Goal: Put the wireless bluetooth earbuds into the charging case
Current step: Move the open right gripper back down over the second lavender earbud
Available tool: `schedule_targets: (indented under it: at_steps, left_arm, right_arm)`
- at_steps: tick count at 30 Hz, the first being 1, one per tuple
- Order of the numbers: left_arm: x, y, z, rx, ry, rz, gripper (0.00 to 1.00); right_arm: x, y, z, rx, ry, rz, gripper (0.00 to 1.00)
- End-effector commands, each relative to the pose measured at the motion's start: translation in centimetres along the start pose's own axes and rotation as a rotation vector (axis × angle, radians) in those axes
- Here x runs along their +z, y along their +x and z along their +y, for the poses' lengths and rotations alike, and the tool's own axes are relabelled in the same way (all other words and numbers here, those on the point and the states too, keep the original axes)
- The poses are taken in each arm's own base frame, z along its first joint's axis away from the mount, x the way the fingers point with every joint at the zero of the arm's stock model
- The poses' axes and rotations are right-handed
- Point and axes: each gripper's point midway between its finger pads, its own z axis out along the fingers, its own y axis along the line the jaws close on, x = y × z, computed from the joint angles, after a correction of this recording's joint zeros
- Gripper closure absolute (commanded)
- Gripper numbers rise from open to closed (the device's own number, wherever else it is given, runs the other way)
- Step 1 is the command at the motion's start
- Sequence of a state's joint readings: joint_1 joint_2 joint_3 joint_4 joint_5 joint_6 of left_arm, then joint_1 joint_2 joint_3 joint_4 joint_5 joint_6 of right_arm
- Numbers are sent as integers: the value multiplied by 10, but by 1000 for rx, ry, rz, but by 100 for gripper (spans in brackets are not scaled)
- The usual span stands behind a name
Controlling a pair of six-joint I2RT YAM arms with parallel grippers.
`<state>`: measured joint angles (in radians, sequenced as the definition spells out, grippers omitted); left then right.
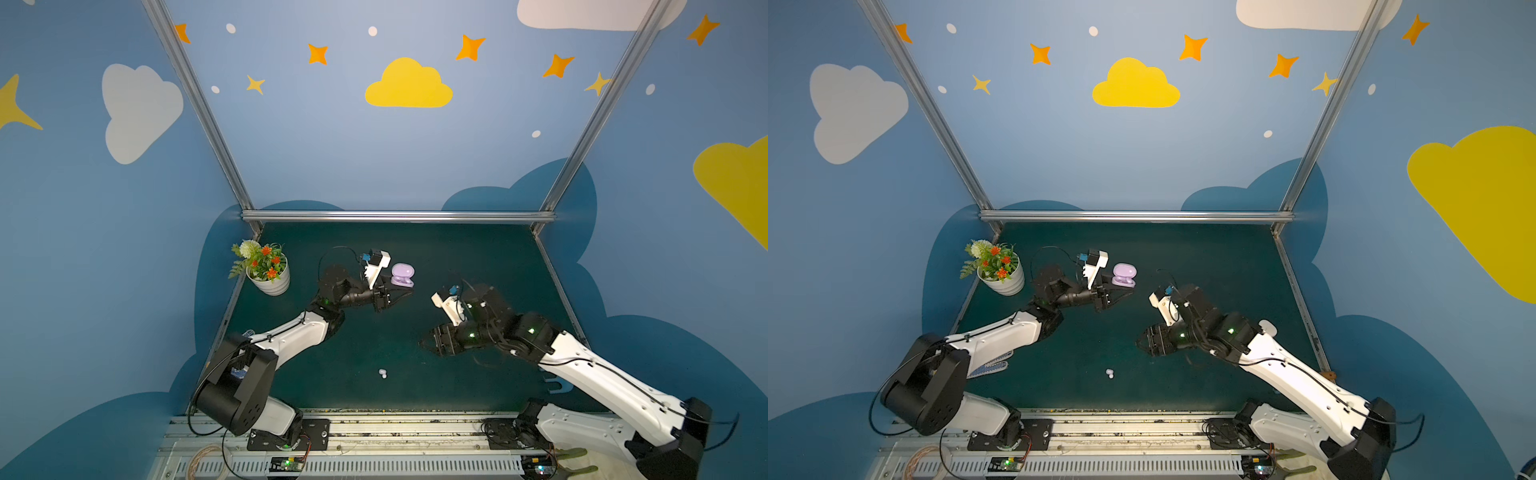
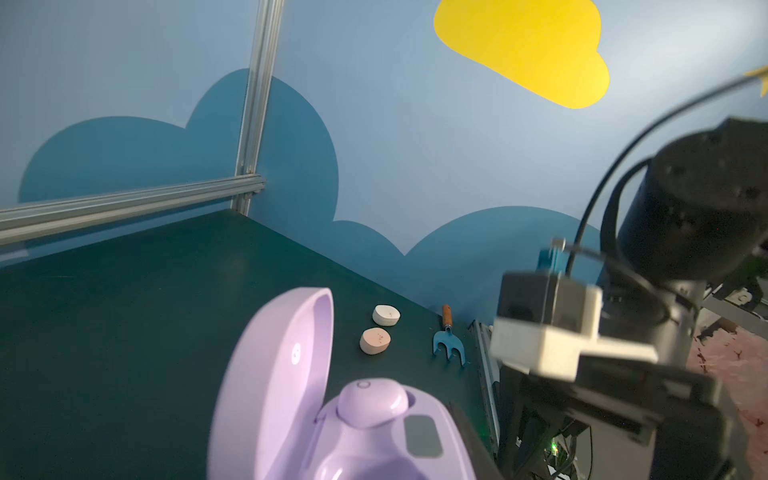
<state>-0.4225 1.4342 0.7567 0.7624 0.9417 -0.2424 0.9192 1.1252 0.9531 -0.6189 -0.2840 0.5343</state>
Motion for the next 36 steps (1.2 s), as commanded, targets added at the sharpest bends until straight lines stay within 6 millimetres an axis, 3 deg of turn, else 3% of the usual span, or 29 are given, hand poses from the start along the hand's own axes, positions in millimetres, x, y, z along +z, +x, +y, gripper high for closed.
schedule_targets:
  at_steps: [1,6,12,24,36]
  left_arm:
    - [-10,-12,-4,7,12,12,81]
    - [-28,-20,9,0,-38,2,81]
    - [-39,-24,22,-1,-70,0,81]
    - [-54,-25,54,-32,-122,-9,81]
    - [-59,-25,64,-46,-136,-21,81]
  right_arm:
    - [22,-7,-1,-80,60,-25,28]
    - [69,6,6,-124,77,88,28]
    - [113,19,0,-201,243,238,29]
    - [151,29,-6,-310,531,410,29]
    - [174,32,-15,-367,640,491,29]
